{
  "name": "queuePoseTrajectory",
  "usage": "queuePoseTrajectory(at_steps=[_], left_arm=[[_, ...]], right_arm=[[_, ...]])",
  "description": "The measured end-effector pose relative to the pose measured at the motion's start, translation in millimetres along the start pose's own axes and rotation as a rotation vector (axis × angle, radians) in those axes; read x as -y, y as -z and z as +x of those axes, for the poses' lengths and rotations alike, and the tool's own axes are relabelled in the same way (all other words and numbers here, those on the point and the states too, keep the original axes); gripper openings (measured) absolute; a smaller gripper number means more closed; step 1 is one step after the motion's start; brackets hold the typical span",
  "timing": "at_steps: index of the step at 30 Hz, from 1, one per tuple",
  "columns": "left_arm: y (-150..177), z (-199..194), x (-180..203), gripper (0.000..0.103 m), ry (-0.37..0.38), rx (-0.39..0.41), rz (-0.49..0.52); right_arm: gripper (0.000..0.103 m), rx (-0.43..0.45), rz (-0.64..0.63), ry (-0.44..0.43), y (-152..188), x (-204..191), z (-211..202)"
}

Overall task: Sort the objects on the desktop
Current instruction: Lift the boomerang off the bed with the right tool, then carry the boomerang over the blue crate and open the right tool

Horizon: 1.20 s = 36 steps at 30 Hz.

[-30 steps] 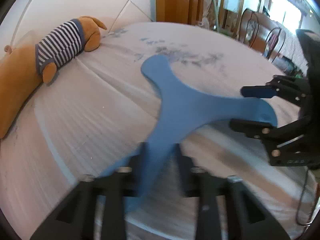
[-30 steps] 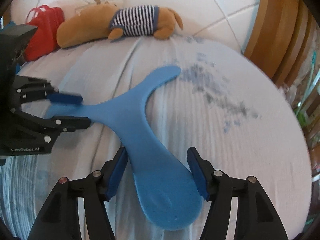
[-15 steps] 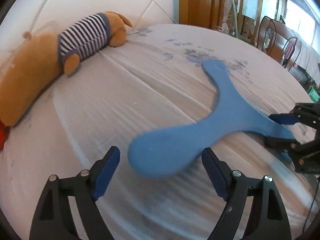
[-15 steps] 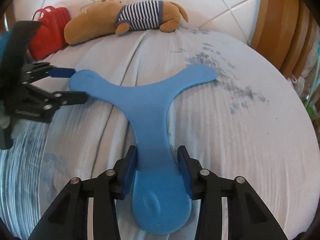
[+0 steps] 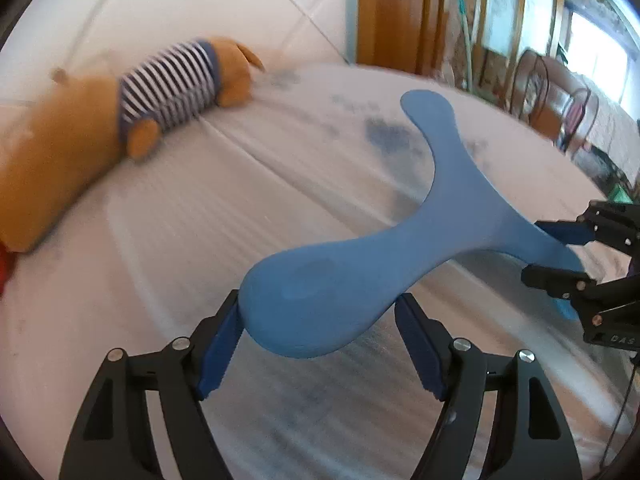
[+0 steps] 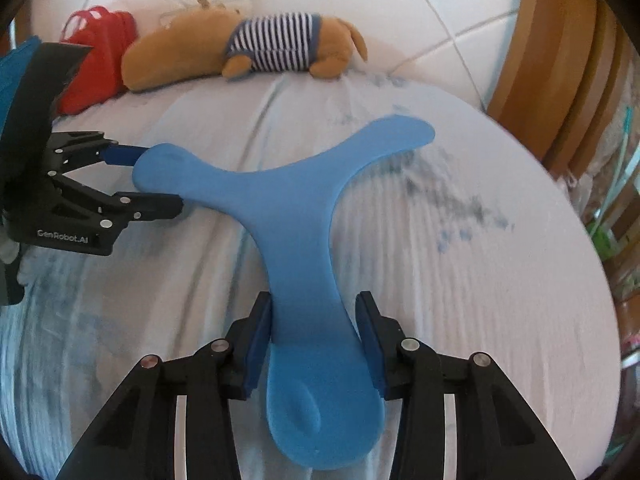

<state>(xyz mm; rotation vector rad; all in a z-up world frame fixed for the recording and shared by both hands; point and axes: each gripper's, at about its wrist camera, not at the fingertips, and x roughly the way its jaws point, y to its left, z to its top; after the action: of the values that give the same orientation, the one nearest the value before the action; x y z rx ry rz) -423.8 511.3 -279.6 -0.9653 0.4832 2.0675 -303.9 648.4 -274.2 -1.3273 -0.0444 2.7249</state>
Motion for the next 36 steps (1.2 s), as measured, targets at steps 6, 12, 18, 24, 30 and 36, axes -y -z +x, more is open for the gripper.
queuePoseTrajectory(at_steps=[6, 12, 18, 24, 30, 36], left_arm=[[-5, -76, -18, 0.069, -0.076, 0.09, -0.057], [7, -165, -37, 0.069, -0.208, 0.181, -0.145], [26, -261, -48, 0.069, -0.374, 0.277, -0.247], [53, -354, -54, 0.069, -0.547, 0.357, -0.354], [107, -455, -69, 0.069, -0.748, 0.41, -0.471], [171, -543, -107, 0.069, -0.921, 0.427, -0.551]], right_arm=[[0.042, 0.092, -0.069, -0.025, -28, -24, -48], [0.042, 0.201, -0.188, -0.069, -62, -70, -104], [0.042, 0.325, -0.325, -0.153, -95, -118, -161], [0.042, 0.437, -0.483, -0.272, -125, -178, -220], [0.042, 0.542, -0.643, -0.418, -148, -263, -270], [0.042, 0.628, -0.761, -0.55, -161, -374, -314]])
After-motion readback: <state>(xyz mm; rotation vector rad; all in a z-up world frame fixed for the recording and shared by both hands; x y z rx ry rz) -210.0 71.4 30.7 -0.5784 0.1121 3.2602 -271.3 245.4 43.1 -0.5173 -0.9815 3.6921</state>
